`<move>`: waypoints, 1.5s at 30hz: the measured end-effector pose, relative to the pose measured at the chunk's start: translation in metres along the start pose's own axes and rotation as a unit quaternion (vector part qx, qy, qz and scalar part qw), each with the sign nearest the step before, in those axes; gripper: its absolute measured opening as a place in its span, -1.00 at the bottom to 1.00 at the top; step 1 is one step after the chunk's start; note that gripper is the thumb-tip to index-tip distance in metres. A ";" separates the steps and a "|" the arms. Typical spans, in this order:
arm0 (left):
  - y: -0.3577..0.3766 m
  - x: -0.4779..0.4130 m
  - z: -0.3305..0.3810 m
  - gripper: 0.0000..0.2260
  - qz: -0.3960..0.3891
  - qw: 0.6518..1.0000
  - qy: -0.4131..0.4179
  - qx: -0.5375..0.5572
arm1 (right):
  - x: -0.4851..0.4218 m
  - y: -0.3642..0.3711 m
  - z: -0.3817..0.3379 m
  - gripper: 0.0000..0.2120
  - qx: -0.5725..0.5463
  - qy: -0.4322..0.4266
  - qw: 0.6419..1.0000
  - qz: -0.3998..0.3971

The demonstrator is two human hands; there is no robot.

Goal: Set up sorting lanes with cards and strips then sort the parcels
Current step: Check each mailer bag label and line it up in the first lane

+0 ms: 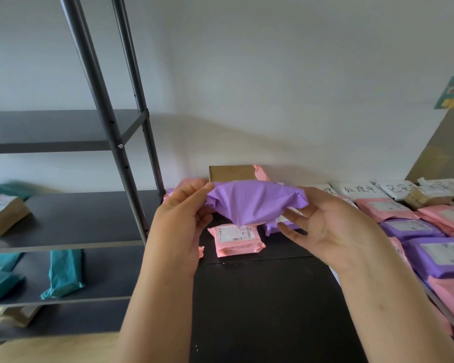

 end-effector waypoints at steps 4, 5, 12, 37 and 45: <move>-0.004 -0.004 0.000 -0.81 -0.009 1.000 -0.011 0.000 | -0.002 0.002 -0.009 -0.75 0.067 -0.059 0.996 -0.016; -0.005 -0.004 0.000 -0.84 -0.010 1.000 -0.011 -0.008 | -0.002 0.003 -0.011 -0.69 0.086 -0.077 0.993 -0.023; -0.002 0.004 0.007 -0.78 -0.043 0.995 0.013 -0.089 | 0.008 0.015 -0.022 -0.68 0.280 -0.178 0.942 -0.056; 0.010 0.022 0.031 -0.82 -0.032 0.984 0.133 -0.115 | 0.028 0.021 -0.035 -0.80 0.330 -0.304 0.893 0.021; 0.011 0.022 0.031 -0.86 -0.034 0.985 0.131 -0.110 | 0.025 0.015 -0.032 -0.82 0.334 -0.298 0.894 0.022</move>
Point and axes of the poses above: each hand's wrist, its own x-axis away from the middle knuckle, its own y-axis out of the palm, z = x × y, the point moved 7 cm from there along -x, towards the middle knuckle, and after that the axes turned 3 degrees about -z, right-handed, at the moved point
